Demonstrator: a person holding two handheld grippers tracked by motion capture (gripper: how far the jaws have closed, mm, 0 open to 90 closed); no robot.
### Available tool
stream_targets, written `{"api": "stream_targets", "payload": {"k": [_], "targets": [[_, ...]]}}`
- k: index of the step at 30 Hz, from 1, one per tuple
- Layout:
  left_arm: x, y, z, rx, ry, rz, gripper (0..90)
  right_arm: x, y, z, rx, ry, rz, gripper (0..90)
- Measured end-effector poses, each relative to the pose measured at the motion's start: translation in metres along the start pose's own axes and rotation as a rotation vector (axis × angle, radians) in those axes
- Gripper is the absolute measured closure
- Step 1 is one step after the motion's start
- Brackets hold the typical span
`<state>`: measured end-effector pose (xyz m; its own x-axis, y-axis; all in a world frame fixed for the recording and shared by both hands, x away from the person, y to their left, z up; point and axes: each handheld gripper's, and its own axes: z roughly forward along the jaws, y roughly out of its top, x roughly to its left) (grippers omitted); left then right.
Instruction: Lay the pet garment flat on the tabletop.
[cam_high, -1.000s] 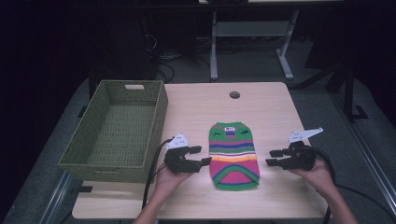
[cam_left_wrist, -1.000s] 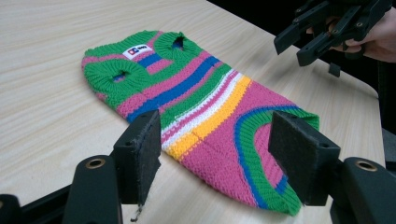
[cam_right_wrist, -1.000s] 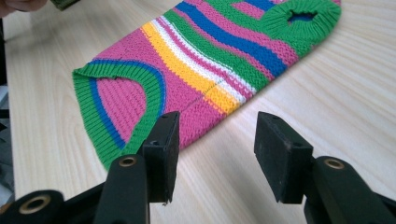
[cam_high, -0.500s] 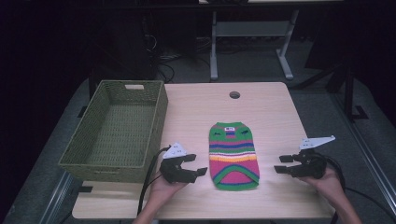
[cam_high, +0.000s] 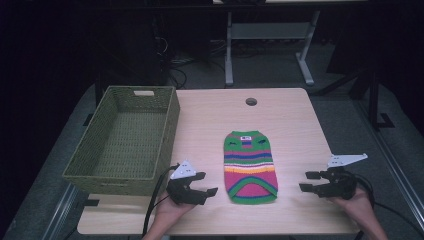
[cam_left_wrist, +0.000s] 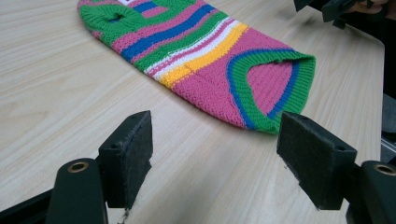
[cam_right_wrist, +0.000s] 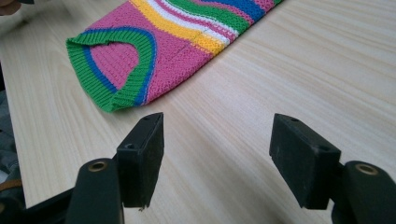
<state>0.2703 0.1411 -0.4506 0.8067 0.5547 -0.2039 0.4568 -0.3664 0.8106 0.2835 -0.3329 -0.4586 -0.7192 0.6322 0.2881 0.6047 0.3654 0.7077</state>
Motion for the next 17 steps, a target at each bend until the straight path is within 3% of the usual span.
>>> {"api": "stream_targets", "payload": {"k": [11,17], "targets": [[-0.005,-0.015,-0.009,0.015,-0.003,-0.004,26.6,0.01,-0.015,0.0,-0.016,-0.037,-0.004,30.4],[-0.008,-0.022,-0.012,0.018,0.005,0.012,26.7,0.021,-0.02,-0.003,-0.063,-0.053,-0.008,26.3]]}}
